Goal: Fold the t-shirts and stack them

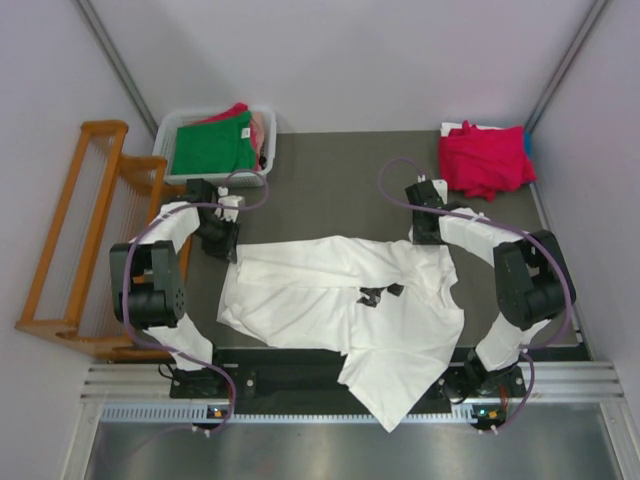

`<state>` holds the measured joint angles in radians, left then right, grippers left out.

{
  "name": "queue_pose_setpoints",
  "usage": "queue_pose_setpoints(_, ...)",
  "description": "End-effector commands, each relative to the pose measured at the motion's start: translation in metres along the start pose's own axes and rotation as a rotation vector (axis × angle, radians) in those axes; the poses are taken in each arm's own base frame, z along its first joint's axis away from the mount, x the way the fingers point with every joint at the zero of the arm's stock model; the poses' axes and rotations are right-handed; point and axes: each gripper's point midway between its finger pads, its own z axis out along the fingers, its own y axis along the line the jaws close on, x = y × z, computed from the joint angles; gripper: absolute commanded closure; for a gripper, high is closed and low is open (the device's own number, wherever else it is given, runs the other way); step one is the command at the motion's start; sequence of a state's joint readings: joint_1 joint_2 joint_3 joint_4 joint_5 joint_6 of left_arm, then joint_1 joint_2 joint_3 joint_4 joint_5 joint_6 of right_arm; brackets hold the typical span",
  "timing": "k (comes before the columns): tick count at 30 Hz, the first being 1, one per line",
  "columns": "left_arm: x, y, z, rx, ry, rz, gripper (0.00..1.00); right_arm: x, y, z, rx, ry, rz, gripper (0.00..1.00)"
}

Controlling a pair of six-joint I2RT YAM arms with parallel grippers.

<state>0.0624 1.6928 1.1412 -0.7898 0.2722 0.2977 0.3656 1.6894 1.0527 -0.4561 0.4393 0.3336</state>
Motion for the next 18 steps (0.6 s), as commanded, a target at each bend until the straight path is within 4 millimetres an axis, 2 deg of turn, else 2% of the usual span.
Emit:
queue_pose_setpoints(1, -0.002, -0.001, -0.004, 0.002, -0.017, 0.033, 0.71, -0.018, 0.005, -0.012, -0.04, -0.065, 0.036, 0.54)
queue_pose_setpoints(6, -0.018, 0.007, 0.007, -0.01, -0.031, 0.012, 0.71, -0.019, 0.005, -0.014, -0.047, -0.07, 0.037, 0.54)
queue_pose_setpoints(10, -0.039, 0.013, 0.016, -0.002, -0.05, -0.013, 0.72, -0.022, 0.006, -0.019, -0.063, -0.079, 0.045, 0.55)
queue_pose_setpoints(16, -0.051, 0.009, 0.026, 0.001, -0.052, -0.012, 0.74, -0.022, 0.009, -0.024, -0.08, -0.087, 0.047, 0.55)
queue_pose_setpoints(18, -0.055, 0.009, 0.027, 0.003, -0.051, -0.014, 0.8, -0.022, 0.009, -0.024, -0.079, -0.085, 0.048, 0.55)
